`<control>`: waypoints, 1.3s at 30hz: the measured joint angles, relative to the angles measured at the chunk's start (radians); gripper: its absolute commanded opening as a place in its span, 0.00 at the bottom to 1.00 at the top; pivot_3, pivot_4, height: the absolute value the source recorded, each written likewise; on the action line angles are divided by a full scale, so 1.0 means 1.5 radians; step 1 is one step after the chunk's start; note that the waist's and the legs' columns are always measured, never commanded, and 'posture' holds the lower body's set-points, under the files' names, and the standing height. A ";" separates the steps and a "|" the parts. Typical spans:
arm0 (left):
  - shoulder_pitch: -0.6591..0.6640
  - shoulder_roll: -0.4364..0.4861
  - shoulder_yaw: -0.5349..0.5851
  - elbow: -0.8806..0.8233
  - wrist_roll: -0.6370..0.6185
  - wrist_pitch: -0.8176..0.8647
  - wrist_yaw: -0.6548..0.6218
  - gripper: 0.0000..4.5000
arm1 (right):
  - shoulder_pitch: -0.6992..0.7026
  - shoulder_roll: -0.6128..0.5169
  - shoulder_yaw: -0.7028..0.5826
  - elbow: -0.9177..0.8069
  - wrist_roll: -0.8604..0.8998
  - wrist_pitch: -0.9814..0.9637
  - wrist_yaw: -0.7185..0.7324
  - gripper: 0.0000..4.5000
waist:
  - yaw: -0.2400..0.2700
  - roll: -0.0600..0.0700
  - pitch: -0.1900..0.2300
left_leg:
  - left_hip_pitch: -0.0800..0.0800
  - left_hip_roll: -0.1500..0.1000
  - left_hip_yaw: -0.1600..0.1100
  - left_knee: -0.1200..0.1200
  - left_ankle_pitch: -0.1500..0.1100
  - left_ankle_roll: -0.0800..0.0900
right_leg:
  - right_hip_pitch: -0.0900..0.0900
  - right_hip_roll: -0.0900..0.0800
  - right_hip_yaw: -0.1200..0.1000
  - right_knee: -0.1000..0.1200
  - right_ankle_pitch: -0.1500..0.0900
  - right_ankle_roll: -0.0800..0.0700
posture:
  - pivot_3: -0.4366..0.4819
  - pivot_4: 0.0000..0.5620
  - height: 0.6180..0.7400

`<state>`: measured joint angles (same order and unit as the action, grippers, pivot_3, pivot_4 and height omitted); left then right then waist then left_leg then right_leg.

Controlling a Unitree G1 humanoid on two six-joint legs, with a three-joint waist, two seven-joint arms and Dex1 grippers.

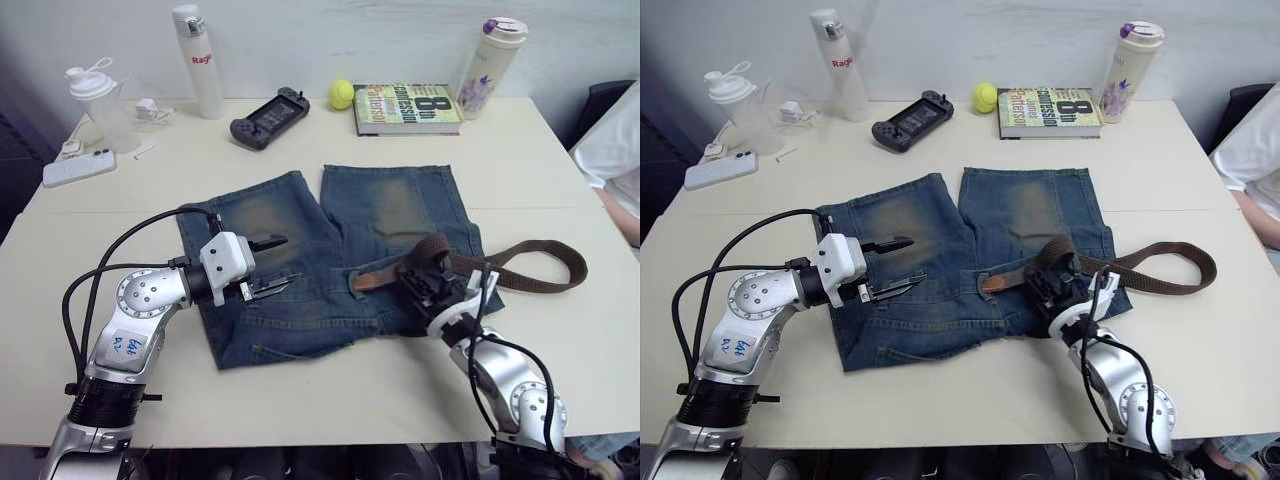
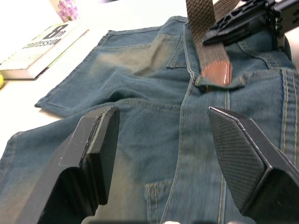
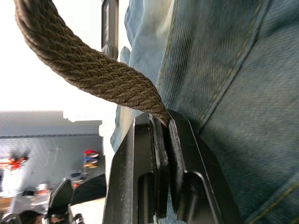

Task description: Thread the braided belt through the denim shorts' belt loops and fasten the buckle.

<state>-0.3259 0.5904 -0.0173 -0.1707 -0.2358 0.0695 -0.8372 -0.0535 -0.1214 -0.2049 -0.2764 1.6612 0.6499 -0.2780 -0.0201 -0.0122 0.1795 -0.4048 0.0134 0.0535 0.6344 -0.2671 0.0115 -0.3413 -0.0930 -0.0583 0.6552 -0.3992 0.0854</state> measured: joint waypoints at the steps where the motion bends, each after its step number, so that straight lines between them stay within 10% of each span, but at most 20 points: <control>1: 0.000 0.000 0.000 0.000 0.000 0.000 0.001 0.74 | 0.000 0.008 0.005 -0.002 0.000 0.001 -0.002 0.00 | -0.003 0.000 0.000 | 0.000 0.000 0.000 0.000 0.000 0.000 | 0.000 0.000 0.000 0.000 0.000 0.000 | 0.48 0.27 1.00; 39: -0.008 -0.015 -0.003 0.000 0.003 0.002 -0.001 0.74 | -0.006 -0.043 0.073 -0.106 -0.305 -0.008 0.118 0.00 | -0.005 0.000 0.000 | 0.000 0.000 0.001 -0.002 0.002 -0.003 | -0.001 0.000 0.001 -0.001 0.000 0.000 | 0.48 0.27 1.00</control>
<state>-0.3383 0.5682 -0.0216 -0.1701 -0.2311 0.0721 -0.8390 -0.0619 -0.1864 -0.0960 -0.4353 1.2034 0.6375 -0.1010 -0.0279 -0.0123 0.1794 -0.4041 0.0132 0.0543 0.6308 -0.2645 0.0075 -0.3421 -0.0925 -0.0571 0.6536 -0.3992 0.0854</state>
